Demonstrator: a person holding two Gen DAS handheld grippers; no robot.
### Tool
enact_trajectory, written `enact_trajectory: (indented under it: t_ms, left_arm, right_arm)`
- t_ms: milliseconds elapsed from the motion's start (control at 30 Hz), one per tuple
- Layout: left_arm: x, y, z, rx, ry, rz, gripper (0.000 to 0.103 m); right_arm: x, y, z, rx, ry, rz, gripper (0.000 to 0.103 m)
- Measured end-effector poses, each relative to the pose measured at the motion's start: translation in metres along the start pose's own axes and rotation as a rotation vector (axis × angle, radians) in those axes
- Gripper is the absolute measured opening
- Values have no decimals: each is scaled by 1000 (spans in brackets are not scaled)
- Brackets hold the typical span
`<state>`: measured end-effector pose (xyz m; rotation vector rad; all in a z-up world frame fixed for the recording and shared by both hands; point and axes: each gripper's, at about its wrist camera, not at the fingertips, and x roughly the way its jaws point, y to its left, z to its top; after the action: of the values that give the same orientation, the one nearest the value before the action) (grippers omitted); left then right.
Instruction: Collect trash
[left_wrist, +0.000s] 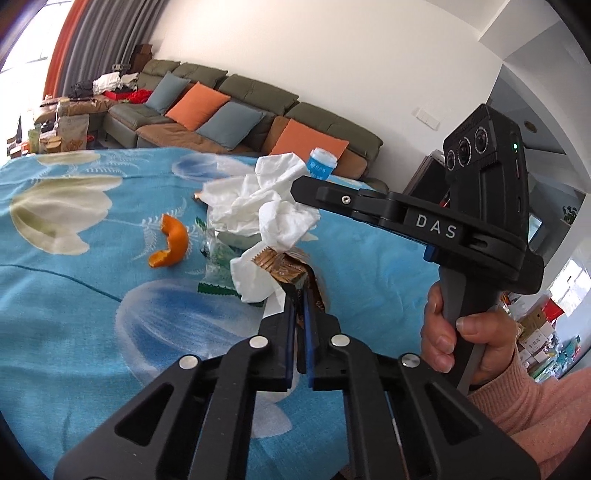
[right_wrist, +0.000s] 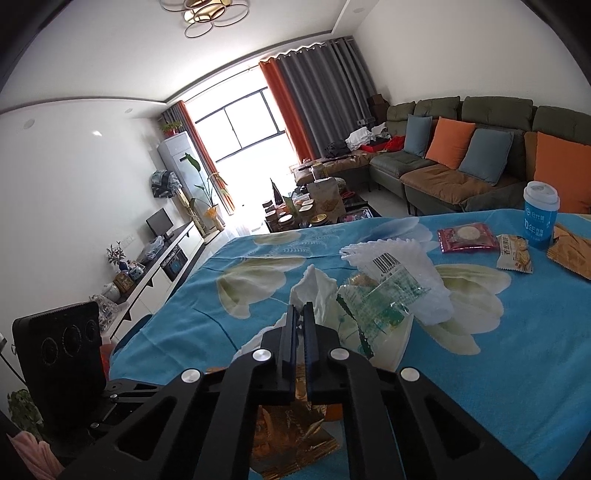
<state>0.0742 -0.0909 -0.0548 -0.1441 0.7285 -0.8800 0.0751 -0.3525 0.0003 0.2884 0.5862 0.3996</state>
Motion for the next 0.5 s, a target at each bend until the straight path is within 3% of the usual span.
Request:
enact_trajectory:
  t_ms: [400,500]
  left_arm:
    - [-53,17,5,-51,-106,-17,4]
    - [-67,23,4,-52,-122,9,4]
  right_arm:
    - [-21,17,20,-19,-75,79,2]
    - [-20,25,22,-24,-81,105,2]
